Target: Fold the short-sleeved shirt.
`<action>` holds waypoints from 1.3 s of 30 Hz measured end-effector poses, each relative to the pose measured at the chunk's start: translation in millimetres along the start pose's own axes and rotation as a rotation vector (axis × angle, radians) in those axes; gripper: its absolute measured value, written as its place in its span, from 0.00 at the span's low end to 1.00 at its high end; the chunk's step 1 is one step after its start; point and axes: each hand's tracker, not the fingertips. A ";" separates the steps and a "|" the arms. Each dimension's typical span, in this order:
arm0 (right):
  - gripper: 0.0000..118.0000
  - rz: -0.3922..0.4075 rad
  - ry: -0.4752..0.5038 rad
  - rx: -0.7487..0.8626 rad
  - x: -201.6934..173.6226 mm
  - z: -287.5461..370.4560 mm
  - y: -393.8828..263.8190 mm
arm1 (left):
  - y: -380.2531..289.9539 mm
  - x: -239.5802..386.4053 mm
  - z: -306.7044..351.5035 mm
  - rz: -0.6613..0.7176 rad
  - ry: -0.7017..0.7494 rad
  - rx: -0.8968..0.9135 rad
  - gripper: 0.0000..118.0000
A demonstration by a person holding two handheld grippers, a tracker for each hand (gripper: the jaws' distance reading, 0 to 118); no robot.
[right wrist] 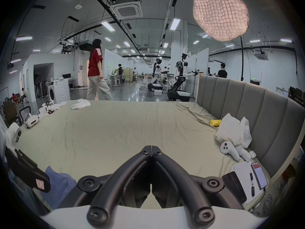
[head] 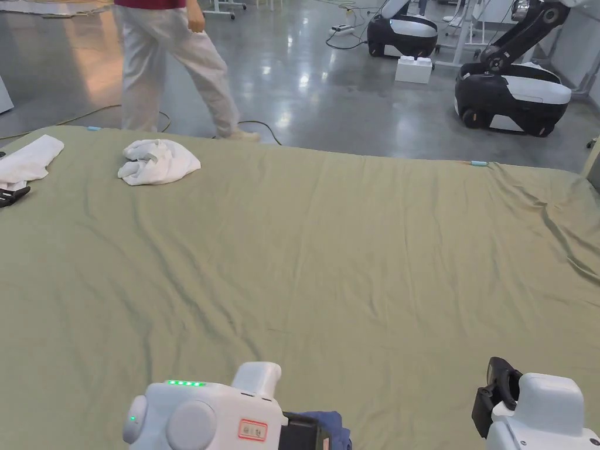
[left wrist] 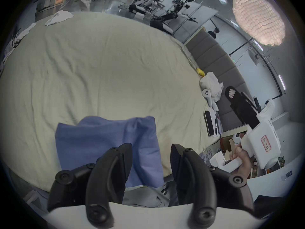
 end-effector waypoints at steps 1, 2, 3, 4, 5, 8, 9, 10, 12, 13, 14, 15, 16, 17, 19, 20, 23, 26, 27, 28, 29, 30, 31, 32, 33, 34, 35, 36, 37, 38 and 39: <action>0.00 -0.002 0.002 0.000 -0.4 -0.2 -0.1 | 1.4 -3.6 0.7 -0.004 0.014 0.001 0.26; 0.00 -0.001 0.002 -0.001 -1.0 -0.4 -0.1 | 3.3 -8.5 -4.2 -0.004 0.031 0.008 0.21; 0.00 0.000 0.003 -0.001 -1.8 -0.5 -0.1 | 4.3 -13.6 -10.6 0.006 0.055 0.001 0.20; 0.00 0.002 0.006 -0.001 -2.5 -0.6 -0.1 | 4.1 -19.0 -17.6 0.017 0.062 -0.017 0.20; 0.00 0.003 0.006 0.000 -3.3 -0.5 0.0 | 2.6 -23.7 -25.8 0.028 0.054 -0.040 0.19; 0.00 0.003 0.007 0.002 -4.4 -1.0 0.1 | -10.1 -31.0 -58.5 0.058 -0.010 -0.130 0.14; 0.00 0.003 0.008 0.003 -4.7 -1.1 0.1 | -16.1 -33.4 -68.4 0.064 -0.046 -0.152 0.14; 0.00 0.003 0.007 0.005 -5.0 -1.1 0.4 | -23.4 -32.4 -77.5 0.076 -0.044 -0.164 0.14; 0.00 0.002 0.007 0.009 -5.0 -0.7 1.3 | -34.7 -33.1 -92.6 0.066 -0.046 -0.177 0.14; 0.00 0.002 0.005 0.012 -5.1 -0.2 2.2 | -40.3 -33.9 -99.1 0.067 -0.041 -0.178 0.13; 0.00 0.003 0.006 0.012 -5.1 0.1 3.1 | -45.2 -33.5 -103.1 0.066 -0.039 -0.179 0.12; 0.00 0.003 0.007 0.013 -5.1 0.2 4.0 | -48.4 -35.4 -106.2 0.066 -0.040 -0.174 0.11; 0.00 0.004 0.006 0.014 -5.2 0.6 4.6 | -49.8 -37.4 -106.4 0.076 -0.052 -0.159 0.11; 0.00 0.004 0.007 0.017 -5.3 0.7 4.7 | -50.4 -38.7 -105.6 0.079 -0.060 -0.146 0.11; 0.00 0.005 0.008 0.023 -5.9 1.4 5.9 | -49.5 -41.2 -100.9 0.079 -0.070 -0.143 0.11; 0.00 0.005 0.008 0.026 -6.3 1.6 6.6 | -48.0 -40.9 -97.1 0.079 -0.073 -0.143 0.11; 0.00 0.007 0.012 0.037 -8.3 2.2 10.9 | -38.2 -38.8 -72.5 0.054 -0.087 -0.091 0.11; 0.00 0.001 0.013 0.054 -11.7 1.6 16.9 | -20.7 -41.8 -41.3 0.006 -0.050 0.033 0.11; 0.00 0.000 0.012 0.060 -13.5 0.5 19.4 | -14.1 -43.1 -29.4 -0.004 -0.035 0.083 0.11; 0.00 -0.002 0.015 0.068 -15.3 -0.6 22.0 | -8.2 -43.1 -17.6 -0.025 -0.002 0.132 0.11; 0.00 -0.003 0.017 0.075 -17.1 -1.8 24.8 | -2.7 -42.8 -6.2 -0.056 0.037 0.187 0.11; 0.00 -0.005 0.018 0.082 -19.2 -2.8 27.5 | 0.6 -40.5 5.0 -0.084 0.080 0.243 0.11; 0.00 -0.007 0.019 0.092 -21.7 -3.6 30.7 | 4.0 -38.4 15.8 -0.116 0.149 0.308 0.11; 0.00 -0.008 0.023 0.101 -23.9 -4.1 33.7 | 7.0 -36.9 24.8 -0.138 0.207 0.359 0.11; 0.00 -0.009 0.024 0.113 -26.8 -4.1 37.7 | 8.9 -35.1 34.3 -0.157 0.268 0.433 0.11; 0.00 -0.008 0.021 0.124 -29.8 -4.2 41.3 | 10.7 -34.3 42.7 -0.180 0.312 0.496 0.11; 0.00 -0.008 0.021 0.131 -32.0 -4.5 44.5 | 11.4 -32.9 49.8 -0.206 0.344 0.551 0.11; 0.00 -0.011 0.025 0.141 -33.8 -4.5 47.9 | 10.5 -30.7 56.5 -0.227 0.395 0.621 0.11; 0.00 -0.016 0.025 0.151 -35.8 -5.0 50.7 | 9.6 -28.8 62.4 -0.243 0.446 0.685 0.11; 0.00 -0.017 0.022 0.161 -37.7 -5.3 53.1 | 9.2 -28.8 66.8 -0.259 0.484 0.743 0.11; 0.00 -0.015 0.018 0.170 -39.5 -5.5 55.5 | 8.2 -28.3 71.1 -0.267 0.522 0.798 0.11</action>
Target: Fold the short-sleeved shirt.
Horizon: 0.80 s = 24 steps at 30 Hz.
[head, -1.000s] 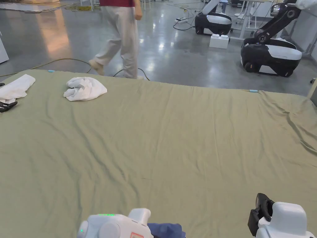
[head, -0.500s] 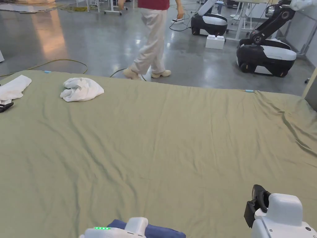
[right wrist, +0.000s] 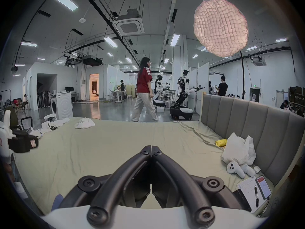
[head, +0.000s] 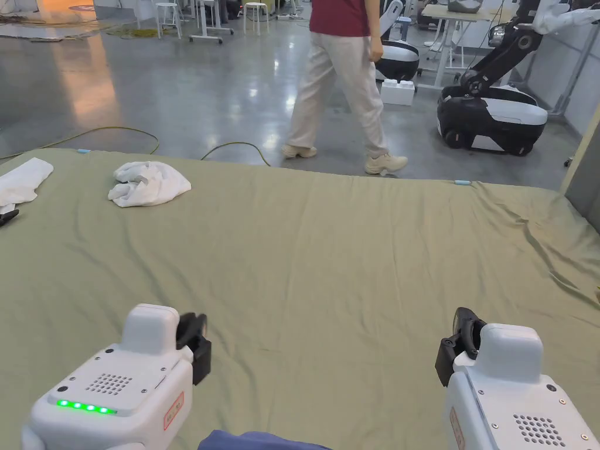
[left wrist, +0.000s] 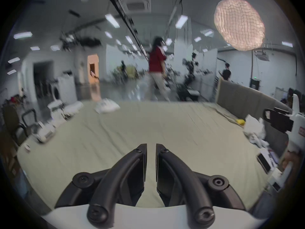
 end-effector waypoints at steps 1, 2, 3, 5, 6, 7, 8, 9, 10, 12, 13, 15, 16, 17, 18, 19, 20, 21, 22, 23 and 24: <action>0.00 0.001 0.000 0.010 -1.4 -0.7 1.8 | 1.7 -2.2 2.9 -0.003 0.037 0.046 0.11; 0.00 0.002 0.001 0.018 -2.8 -1.3 3.3 | 2.2 -4.3 5.4 0.001 0.061 0.092 0.11; 0.00 0.004 -0.003 0.024 -4.2 -2.3 4.3 | 0.4 -8.5 5.1 0.008 0.086 0.135 0.11; 0.00 0.005 -0.005 0.028 -5.1 -4.2 5.2 | 1.2 -12.7 6.1 0.013 0.140 0.177 0.11; 0.00 0.002 -0.006 0.034 -4.9 -4.6 4.6 | 0.8 -14.9 6.3 0.010 0.164 0.194 0.11; 0.00 0.001 -0.008 0.037 -5.0 -5.0 4.5 | 1.2 -18.0 5.6 0.009 0.178 0.198 0.11; 0.00 0.004 -0.012 0.037 -5.4 -5.0 4.5 | 0.6 -20.6 5.9 0.011 0.191 0.211 0.11; 0.00 0.005 -0.015 0.038 -5.6 -4.7 4.6 | 0.2 -23.6 6.6 0.018 0.184 0.209 0.11; 0.00 0.004 -0.013 0.037 -5.5 -3.4 4.2 | 0.2 -25.6 7.8 0.021 0.199 0.214 0.11; 0.00 0.008 -0.006 0.021 -7.2 1.4 3.0 | 0.2 -32.6 10.1 0.028 0.193 0.211 0.11; 0.00 0.009 -0.010 0.006 -10.3 5.5 0.5 | -1.2 -34.9 11.8 0.034 0.200 0.206 0.11; 0.00 0.010 0.039 -0.045 -17.0 14.3 -7.3 | -4.4 -41.6 15.5 0.039 0.193 0.197 0.11; 0.00 0.017 0.060 -0.071 -22.6 19.1 -13.7 | -6.9 -43.9 17.0 0.037 0.197 0.187 0.11; 0.00 0.034 0.074 -0.099 -29.9 23.4 -21.7 | -10.0 -46.6 18.9 0.030 0.195 0.180 0.11; 0.00 0.056 0.108 -0.134 -38.6 27.1 -31.4 | -14.0 -49.3 20.8 0.024 0.189 0.172 0.11; 0.00 0.063 0.146 -0.170 -47.6 31.2 -42.3 | -19.0 -51.3 22.8 0.016 0.189 0.161 0.11; 0.00 0.070 0.180 -0.205 -56.9 34.9 -53.9 | -23.7 -53.8 24.4 0.009 0.182 0.139 0.11; 0.00 0.079 0.202 -0.240 -65.9 37.7 -64.2 | -28.9 -56.0 26.0 0.006 0.177 0.124 0.11; 0.00 0.083 0.230 -0.279 -76.2 40.2 -76.0 | -35.1 -58.4 27.4 0.010 0.175 0.107 0.11; 0.00 0.081 0.260 -0.310 -84.2 42.0 -86.3 | -40.9 -60.9 28.6 0.016 0.167 0.081 0.11; 0.00 0.073 0.288 -0.346 -91.7 43.2 -97.1 | -47.2 -63.6 29.3 0.021 0.161 0.051 0.11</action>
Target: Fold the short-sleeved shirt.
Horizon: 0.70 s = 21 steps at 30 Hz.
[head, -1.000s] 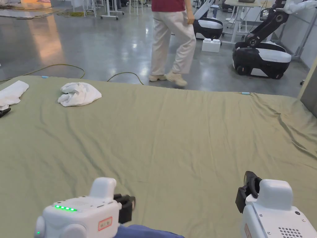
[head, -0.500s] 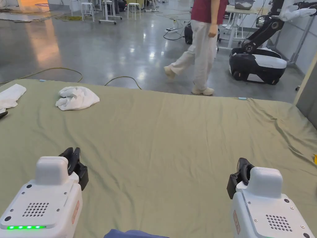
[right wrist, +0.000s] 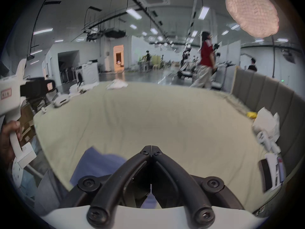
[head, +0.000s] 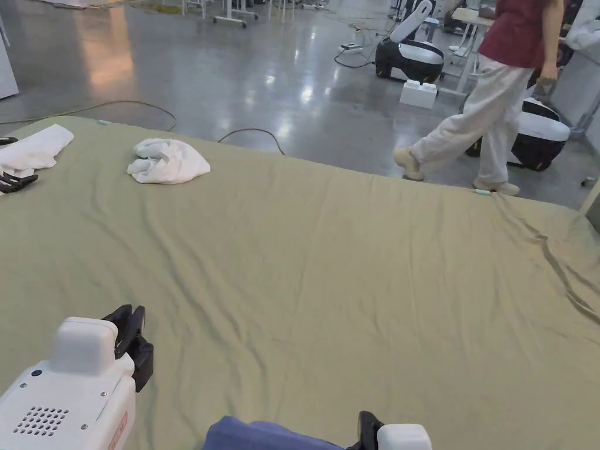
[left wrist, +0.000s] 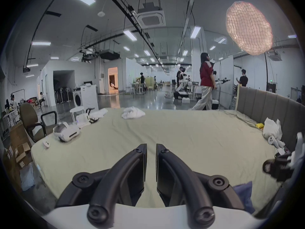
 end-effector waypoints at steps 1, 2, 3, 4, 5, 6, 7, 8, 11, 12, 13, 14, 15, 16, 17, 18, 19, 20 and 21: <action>0.00 -0.009 0.013 -0.028 -7.0 -5.1 -9.8 | -6.5 -3.1 0.7 0.008 -0.004 -0.028 0.11; 0.00 -0.008 0.020 -0.059 -12.0 -10.8 -18.0 | -12.3 -6.0 2.0 0.023 -0.003 -0.046 0.11; 0.00 -0.008 0.024 -0.091 -15.7 -17.1 -26.3 | -19.0 -9.3 3.5 0.043 0.000 -0.066 0.11; 0.00 -0.018 0.023 -0.116 -17.9 -23.4 -34.9 | -25.1 -12.7 4.5 0.063 -0.013 -0.095 0.11; 0.00 -0.020 0.011 -0.131 -18.2 -29.9 -42.6 | -30.1 -15.6 5.4 0.073 -0.020 -0.114 0.11; 0.00 -0.016 0.000 -0.159 -16.9 -38.0 -50.9 | -34.8 -18.0 6.3 0.077 -0.019 -0.124 0.11; 0.00 -0.020 -0.018 -0.195 -14.9 -46.7 -59.4 | -39.4 -19.4 8.1 0.086 -0.027 -0.141 0.11; 0.00 -0.036 -0.027 -0.224 -12.2 -54.3 -67.9 | -42.9 -20.9 8.9 0.092 -0.037 -0.157 0.11; 0.00 -0.174 -0.016 -0.245 1.4 -63.1 -82.8 | -52.0 -26.5 6.3 0.136 -0.115 -0.230 0.11; 0.00 -0.164 -0.018 -0.225 2.4 -61.2 -80.6 | -54.4 -29.3 3.7 0.159 -0.172 -0.267 0.11; 0.00 -0.147 -0.016 -0.233 0.6 -61.3 -78.1 | -56.5 -32.5 -0.7 0.184 -0.232 -0.314 0.11; 0.00 -0.133 -0.016 -0.238 0.0 -60.2 -77.2 | -58.8 -35.5 -4.9 0.209 -0.290 -0.351 0.12; 0.00 -0.114 -0.017 -0.238 -0.5 -60.0 -76.7 | -62.5 -38.9 -10.0 0.236 -0.350 -0.390 0.15; 0.00 -0.103 -0.016 -0.239 -0.3 -60.5 -76.9 | -66.2 -41.8 -17.0 0.259 -0.402 -0.443 0.23; 0.00 -0.103 -0.013 -0.237 0.9 -61.0 -77.7 | -70.6 -44.6 -23.9 0.282 -0.446 -0.481 0.32; 0.00 -0.103 -0.010 -0.234 1.0 -59.6 -78.1 | -76.2 -47.7 -32.5 0.312 -0.509 -0.529 0.43; 0.00 -0.104 -0.008 -0.232 1.2 -59.3 -78.1 | -78.8 -48.1 -40.3 0.338 -0.565 -0.601 0.56; 0.00 -0.103 -0.007 -0.232 1.1 -59.3 -77.8 | -84.0 -49.3 -48.5 0.373 -0.607 -0.652 0.62; 0.00 -0.096 -0.006 -0.232 1.0 -59.4 -77.5 | -92.5 -51.2 -59.1 0.429 -0.675 -0.715 0.64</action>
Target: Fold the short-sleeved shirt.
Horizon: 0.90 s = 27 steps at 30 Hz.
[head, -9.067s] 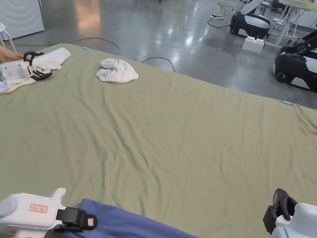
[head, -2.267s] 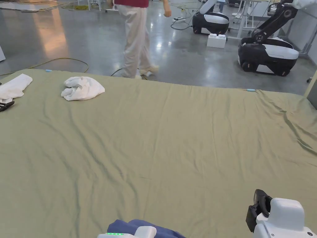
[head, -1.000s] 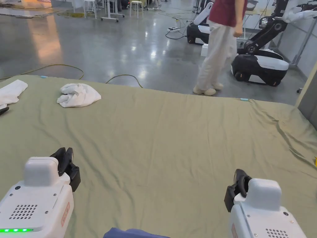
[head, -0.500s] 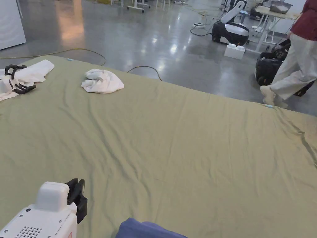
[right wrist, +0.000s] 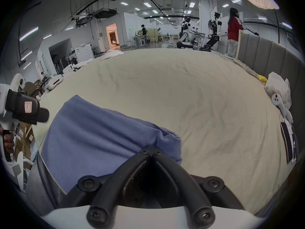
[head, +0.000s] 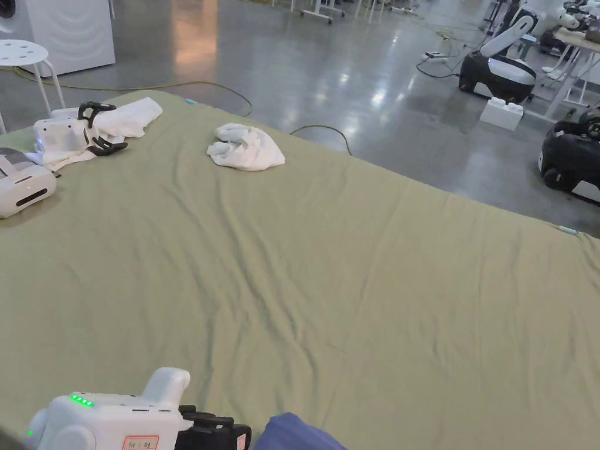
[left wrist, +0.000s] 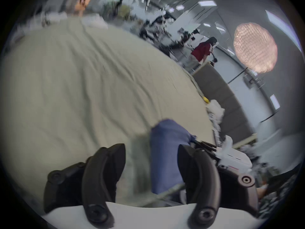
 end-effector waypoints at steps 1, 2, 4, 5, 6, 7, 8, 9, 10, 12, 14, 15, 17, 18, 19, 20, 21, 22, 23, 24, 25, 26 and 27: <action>0.00 0.008 -0.001 0.000 0.5 -0.2 -1.3 | 1.7 -9.9 -8.7 0.042 -0.072 -0.054 0.66; 0.00 0.014 -0.003 0.000 0.4 -0.3 -1.5 | 0.4 -7.2 -18.1 0.079 -0.114 -0.092 0.68; 0.00 0.025 -0.004 0.003 0.3 -0.4 -2.0 | 0.8 -15.6 -38.6 0.130 -0.197 -0.191 0.69; 0.00 0.027 -0.004 0.004 -0.2 -0.3 -2.5 | 0.8 -16.6 -47.1 0.151 -0.200 -0.220 0.69; 0.00 0.029 -0.004 0.005 -0.3 -0.4 -2.7 | 0.5 -22.6 -56.7 0.165 -0.201 -0.228 0.69; 0.00 0.031 -0.005 0.005 -0.3 -0.4 -2.7 | 0.7 -23.9 -65.7 0.175 -0.221 -0.251 0.69; 0.00 0.032 -0.006 0.005 -0.4 -0.5 -2.6 | 1.8 -23.2 -72.4 0.171 -0.232 -0.256 0.68; 0.00 0.034 -0.007 0.005 -1.9 0.7 -2.3 | 2.7 -21.7 -78.0 0.172 -0.260 -0.251 0.68; 0.00 0.036 -0.008 0.005 -2.2 0.9 -2.2 | 2.3 -19.6 -83.1 0.180 -0.297 -0.246 0.68; 0.00 0.036 -0.008 0.006 -2.3 1.0 -2.5 | 4.0 -17.0 -93.3 0.192 -0.320 -0.244 0.68; 0.00 0.040 -0.009 0.007 -2.5 0.9 -2.6 | 3.6 -15.8 -101.5 0.203 -0.321 -0.254 0.66; 0.00 0.043 -0.009 0.007 -2.6 1.1 -2.7 | 2.5 -16.0 -103.3 0.211 -0.328 -0.256 0.64; 0.00 0.050 -0.011 0.008 -2.4 0.5 -3.0 | -0.1 -14.7 -103.2 0.205 -0.300 -0.241 0.33; 0.00 0.051 -0.011 0.009 -2.2 0.4 -3.4 | -2.7 -11.0 -100.1 0.201 -0.272 -0.231 0.27; 0.00 0.051 -0.005 0.014 -2.4 0.4 -3.8 | -5.7 -12.2 -99.6 0.241 -0.278 -0.238 0.26; 0.00 0.060 -0.010 0.014 -3.7 0.2 -4.1 | -8.5 -14.9 -99.3 0.288 -0.312 -0.236 0.25; 0.00 0.071 -0.014 0.017 -5.4 0.5 -4.4 | -10.2 -14.5 -97.5 0.283 -0.321 -0.220 0.24; 0.00 0.079 -0.017 0.020 -7.0 1.4 -4.1 | -12.2 -15.9 -99.2 0.264 -0.311 -0.213 0.24; 0.00 0.087 -0.022 0.021 -7.8 2.2 -3.5 | -12.3 -14.9 -98.6 0.260 -0.311 -0.215 0.23; 0.00 0.095 -0.023 0.021 -8.5 3.7 -2.0 | -10.8 -13.5 -96.0 0.269 -0.318 -0.212 0.23; 0.00 0.097 -0.021 0.023 -9.0 6.0 1.0 | -8.4 -10.8 -91.7 0.272 -0.321 -0.209 0.23; 0.00 0.098 -0.019 0.031 -9.3 8.9 4.7 | -3.7 -18.6 -91.5 0.268 -0.333 -0.212 0.23; 0.00 0.103 -0.021 0.045 -10.1 12.5 10.1 | 0.8 -17.4 -85.8 0.254 -0.341 -0.207 0.23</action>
